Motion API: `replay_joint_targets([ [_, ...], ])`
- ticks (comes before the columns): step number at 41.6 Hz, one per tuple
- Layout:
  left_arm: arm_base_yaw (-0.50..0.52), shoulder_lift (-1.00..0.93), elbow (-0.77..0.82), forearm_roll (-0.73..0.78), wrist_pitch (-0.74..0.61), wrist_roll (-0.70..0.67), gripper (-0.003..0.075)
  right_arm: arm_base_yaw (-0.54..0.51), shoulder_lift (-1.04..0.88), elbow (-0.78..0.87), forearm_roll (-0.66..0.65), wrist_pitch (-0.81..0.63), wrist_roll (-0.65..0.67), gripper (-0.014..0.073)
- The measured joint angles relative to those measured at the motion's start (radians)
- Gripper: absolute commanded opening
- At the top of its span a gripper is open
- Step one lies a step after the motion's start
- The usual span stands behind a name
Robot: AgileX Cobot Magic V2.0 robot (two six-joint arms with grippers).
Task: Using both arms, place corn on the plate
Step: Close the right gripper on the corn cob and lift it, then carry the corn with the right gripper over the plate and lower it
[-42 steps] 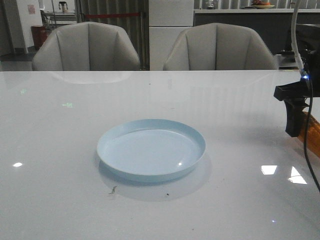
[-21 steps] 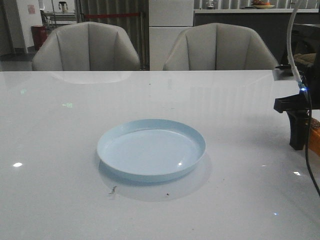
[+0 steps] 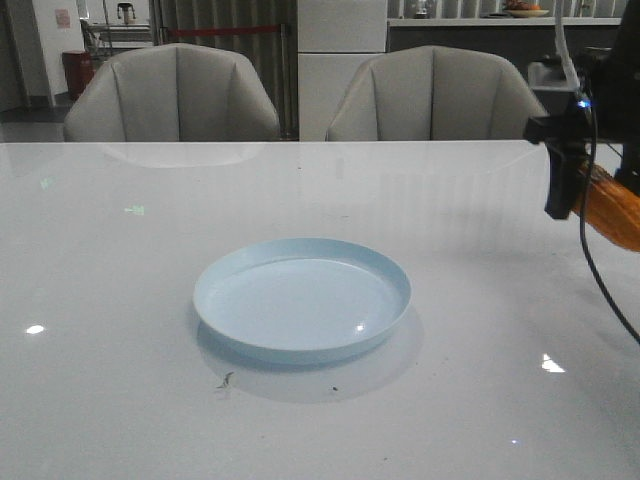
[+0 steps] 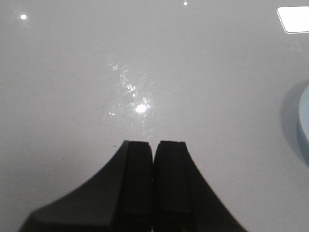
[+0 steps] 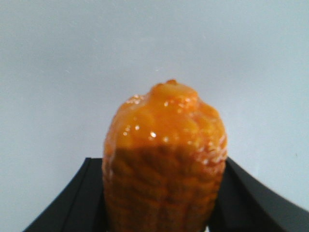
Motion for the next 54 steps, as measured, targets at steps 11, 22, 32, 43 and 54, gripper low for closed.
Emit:
replay_joint_targets([
  [11,0.0,0.0,0.0,-0.003,0.0,0.0,0.0089,0.142,0.0,-0.155,0.085,0.061,-0.038,0.0318],
  [22,0.0,0.0,0.0,-0.014,0.0,0.0,0.0089,0.348,0.011,-0.164,0.098,0.056,-0.04,0.0318],
  [32,0.0,0.0,0.0,-0.025,0.0,0.0,0.0089,0.456,0.064,-0.164,0.1,0.039,-0.04,0.0318],
  [43,0.0,0.0,0.0,-0.039,0.0,0.0,0.0089,0.505,0.144,-0.164,0.1,0.018,-0.04,0.0326],
  [54,0.0,0.0,0.0,-0.041,0.0,0.0,0.0089,0.505,0.2,-0.164,0.098,0.009,-0.04,0.0479],
])
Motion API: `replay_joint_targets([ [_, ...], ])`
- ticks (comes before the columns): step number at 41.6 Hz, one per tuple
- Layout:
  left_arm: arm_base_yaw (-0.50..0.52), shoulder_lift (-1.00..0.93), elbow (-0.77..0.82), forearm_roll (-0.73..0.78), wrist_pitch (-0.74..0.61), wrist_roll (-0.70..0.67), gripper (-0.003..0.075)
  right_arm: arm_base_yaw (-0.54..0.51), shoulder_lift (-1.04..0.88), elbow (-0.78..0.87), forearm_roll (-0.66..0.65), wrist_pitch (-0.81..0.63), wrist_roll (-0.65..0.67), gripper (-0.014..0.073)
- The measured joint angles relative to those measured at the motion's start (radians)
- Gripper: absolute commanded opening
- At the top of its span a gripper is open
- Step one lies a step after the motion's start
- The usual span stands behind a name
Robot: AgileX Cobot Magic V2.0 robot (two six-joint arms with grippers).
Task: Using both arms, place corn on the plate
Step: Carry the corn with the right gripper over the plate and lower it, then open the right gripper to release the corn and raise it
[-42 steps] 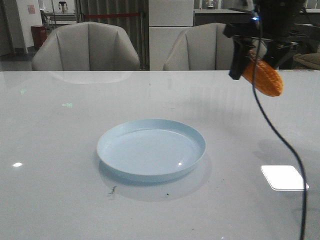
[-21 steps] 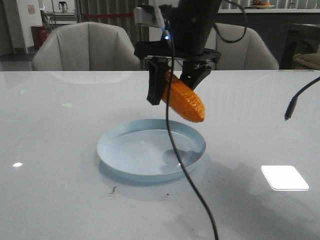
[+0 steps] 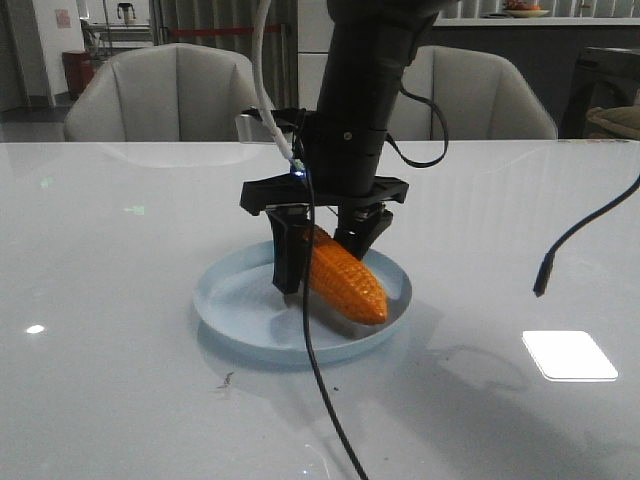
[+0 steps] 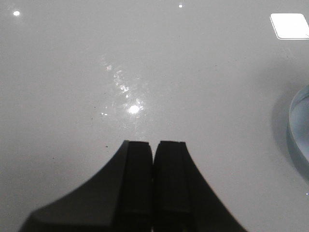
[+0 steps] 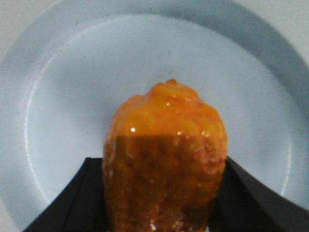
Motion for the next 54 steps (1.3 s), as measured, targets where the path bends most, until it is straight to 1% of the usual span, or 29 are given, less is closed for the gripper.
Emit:
replay_joint_targets([
  [6,0.0,0.0,0.0,-0.002,0.0,0.0,0.0089,0.0,0.002,0.0,0.0,-0.017,0.0,0.0612],
  [8,0.0,0.0,0.0,-0.002,0.0,0.0,0.0089,0.0,0.002,0.0,0.0,-0.022,0.0,0.0626],
  [16,0.0,0.0,0.0,-0.002,0.0,0.0,0.0089,0.0,0.002,-0.004,0.014,-0.029,0.002,0.0626],
  [23,0.0,0.0,0.0,-0.002,0.0,0.0,0.0089,0.0,0.003,-0.043,0.038,0.048,0.002,0.0626],
  [31,0.0,0.0,0.0,-0.002,0.0,0.0,0.0089,0.0,-0.039,-0.075,0.022,0.122,0.002,0.0626],
  [37,0.0,0.0,0.0,-0.002,0.0,0.0,0.0089,-0.002,-0.143,-0.075,-0.012,0.129,0.004,0.0626],
  [43,0.0,0.0,0.0,-0.002,0.0,0.0,0.0089,-0.024,-0.289,-0.075,-0.012,0.125,0.012,0.0626],
  [49,0.0,0.0,0.0,-0.002,0.0,0.0,0.0089,-0.092,-0.439,-0.052,-0.012,0.114,0.025,0.0626],
  [54,0.0,0.0,0.0,-0.002,0.0,0.0,0.0089,-0.185,-0.579,0.052,-0.028,0.088,0.027,0.0626],
])
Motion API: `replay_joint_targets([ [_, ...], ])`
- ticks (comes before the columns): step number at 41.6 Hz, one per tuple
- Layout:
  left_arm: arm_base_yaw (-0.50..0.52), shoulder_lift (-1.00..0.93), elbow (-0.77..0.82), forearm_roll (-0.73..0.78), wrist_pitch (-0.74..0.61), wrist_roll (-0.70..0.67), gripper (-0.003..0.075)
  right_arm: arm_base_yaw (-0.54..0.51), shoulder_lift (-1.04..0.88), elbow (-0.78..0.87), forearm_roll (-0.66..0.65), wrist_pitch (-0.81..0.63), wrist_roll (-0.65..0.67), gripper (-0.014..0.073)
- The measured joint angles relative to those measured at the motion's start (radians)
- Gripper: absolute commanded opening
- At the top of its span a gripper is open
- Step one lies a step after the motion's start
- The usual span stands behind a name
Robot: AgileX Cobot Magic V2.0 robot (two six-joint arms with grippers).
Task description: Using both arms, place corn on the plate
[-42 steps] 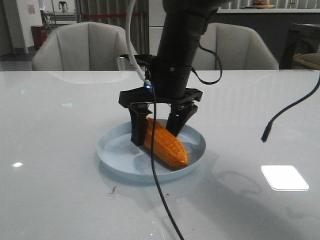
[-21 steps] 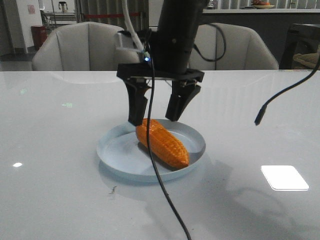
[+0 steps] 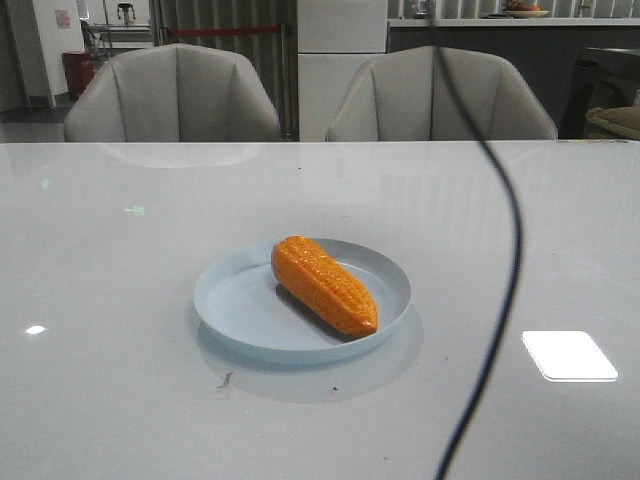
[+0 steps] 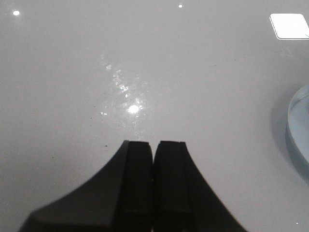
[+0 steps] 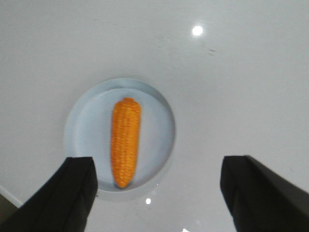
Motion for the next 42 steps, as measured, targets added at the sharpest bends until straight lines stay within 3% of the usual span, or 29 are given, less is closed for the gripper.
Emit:
replay_joint_targets([
  [19,0.0,0.0,0.0,0.0,0.0,0.0,0.0089,-0.43,-0.597,0.657,-0.057,-0.213,-0.035,0.0626],
  [32,0.0,0.0,0.0,-0.002,0.0,0.0,0.0089,-0.452,-0.824,0.965,-0.058,-0.283,-0.053,0.0626],
  [42,0.0,0.0,0.0,-0.002,0.002,0.0,0.0089,-0.452,-0.831,1.021,-0.058,-0.276,-0.055,0.0626],
])
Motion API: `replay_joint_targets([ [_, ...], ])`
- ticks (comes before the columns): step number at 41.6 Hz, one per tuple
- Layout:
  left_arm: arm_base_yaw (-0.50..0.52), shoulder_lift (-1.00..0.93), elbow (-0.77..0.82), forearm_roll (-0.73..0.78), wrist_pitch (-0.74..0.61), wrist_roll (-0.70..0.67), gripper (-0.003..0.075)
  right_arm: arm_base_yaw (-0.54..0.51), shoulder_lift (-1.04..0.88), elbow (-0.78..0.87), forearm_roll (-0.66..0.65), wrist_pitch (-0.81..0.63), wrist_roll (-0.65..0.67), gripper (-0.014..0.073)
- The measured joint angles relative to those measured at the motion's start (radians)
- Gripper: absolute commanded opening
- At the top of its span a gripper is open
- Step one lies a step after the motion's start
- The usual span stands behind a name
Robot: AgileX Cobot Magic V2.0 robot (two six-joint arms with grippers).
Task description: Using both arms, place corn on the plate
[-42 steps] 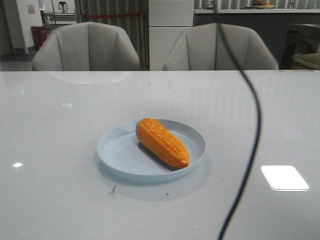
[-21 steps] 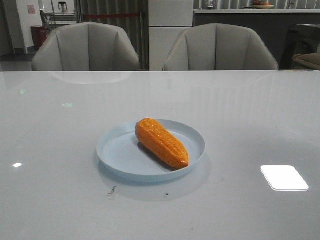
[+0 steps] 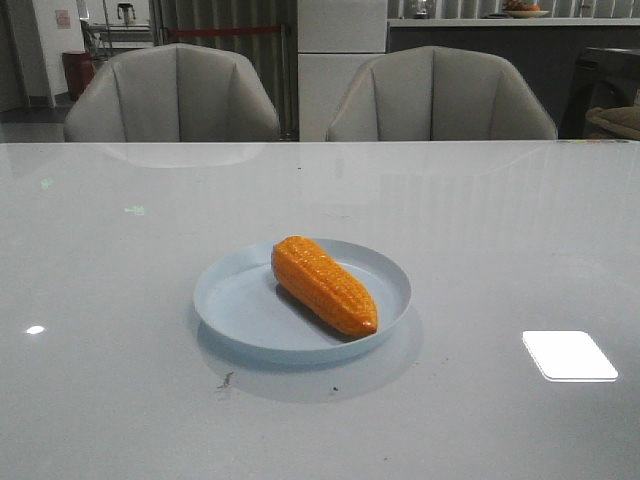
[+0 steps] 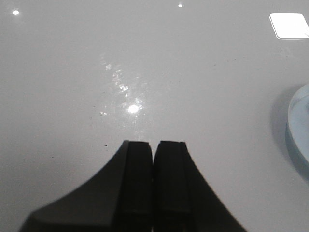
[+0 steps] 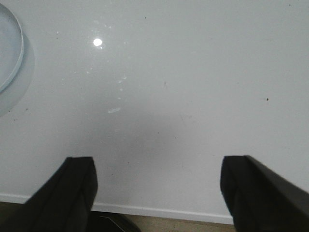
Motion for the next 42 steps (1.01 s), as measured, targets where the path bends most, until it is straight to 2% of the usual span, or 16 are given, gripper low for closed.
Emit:
replay_joint_targets([
  [20,0.0,0.0,0.0,0.0,0.002,0.0,0.0089,0.0,0.0,0.002,0.0,0.009,-0.002,0.0626],
  [27,-0.039,0.0,0.0,0.004,0.002,0.0,0.0089,0.0,0.0,0.002,0.0,0.009,-0.002,0.0626],
  [37,-0.101,-0.066,0.002,0.171,0.002,0.0,0.0089,0.0,0.0,0.002,0.0,0.011,-0.002,0.0626],
  [42,-0.103,-0.136,0.002,0.191,-0.003,0.0,0.0089,0.0,0.0,0.002,0.0,0.011,-0.002,0.0626],
])
